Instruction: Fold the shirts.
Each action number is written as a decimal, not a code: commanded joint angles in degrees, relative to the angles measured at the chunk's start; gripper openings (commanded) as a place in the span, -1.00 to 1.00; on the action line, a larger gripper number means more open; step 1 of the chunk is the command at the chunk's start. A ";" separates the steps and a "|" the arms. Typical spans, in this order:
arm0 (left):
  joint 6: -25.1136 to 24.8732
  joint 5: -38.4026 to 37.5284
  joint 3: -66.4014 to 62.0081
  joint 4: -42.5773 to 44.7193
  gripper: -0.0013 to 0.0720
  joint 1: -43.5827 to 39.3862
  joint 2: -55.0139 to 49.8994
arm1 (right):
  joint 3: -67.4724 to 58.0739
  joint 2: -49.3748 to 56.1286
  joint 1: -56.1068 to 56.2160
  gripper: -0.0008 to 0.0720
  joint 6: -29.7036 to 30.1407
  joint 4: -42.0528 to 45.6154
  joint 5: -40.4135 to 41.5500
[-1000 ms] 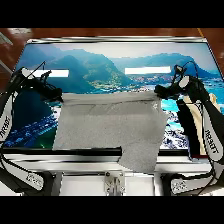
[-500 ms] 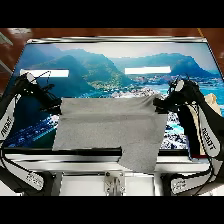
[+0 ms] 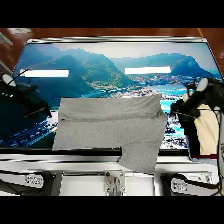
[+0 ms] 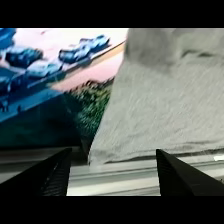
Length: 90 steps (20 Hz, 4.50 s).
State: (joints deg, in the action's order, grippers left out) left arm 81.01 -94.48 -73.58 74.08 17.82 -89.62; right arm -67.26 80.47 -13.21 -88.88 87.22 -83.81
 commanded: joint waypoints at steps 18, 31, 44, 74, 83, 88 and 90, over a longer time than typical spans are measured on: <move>-7.67 29.20 43.80 -13.99 -0.49 8.81 15.98 | 19.04 -15.65 -15.13 0.89 6.69 -11.65 5.09; -11.34 26.67 43.71 -15.37 -0.87 8.94 21.62 | 46.38 -20.41 -10.40 0.79 15.82 -27.91 14.97; -17.18 26.36 37.07 -18.60 -0.88 8.94 24.70 | 37.22 -21.22 5.22 -0.82 11.02 -28.44 19.52; 0.11 13.49 -9.27 -22.47 0.14 -1.42 -5.09 | -5.05 17.84 -1.55 0.89 11.45 -29.68 20.50; -0.83 18.80 -9.29 -27.04 0.13 -9.94 1.40 | -5.05 21.42 4.07 -0.82 12.72 -37.46 22.93; -0.81 27.74 -9.09 -31.98 -0.87 -19.23 -0.70 | -5.05 8.13 1.70 -0.82 11.63 -37.42 17.57; -0.79 31.98 -9.11 -32.61 -0.87 -26.51 -3.41 | -5.05 2.25 0.26 -0.82 10.51 -37.38 13.20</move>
State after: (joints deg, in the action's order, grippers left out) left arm 80.20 -68.97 -82.74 43.55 -1.04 -90.63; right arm -72.27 89.84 -11.51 -76.95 50.22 -65.08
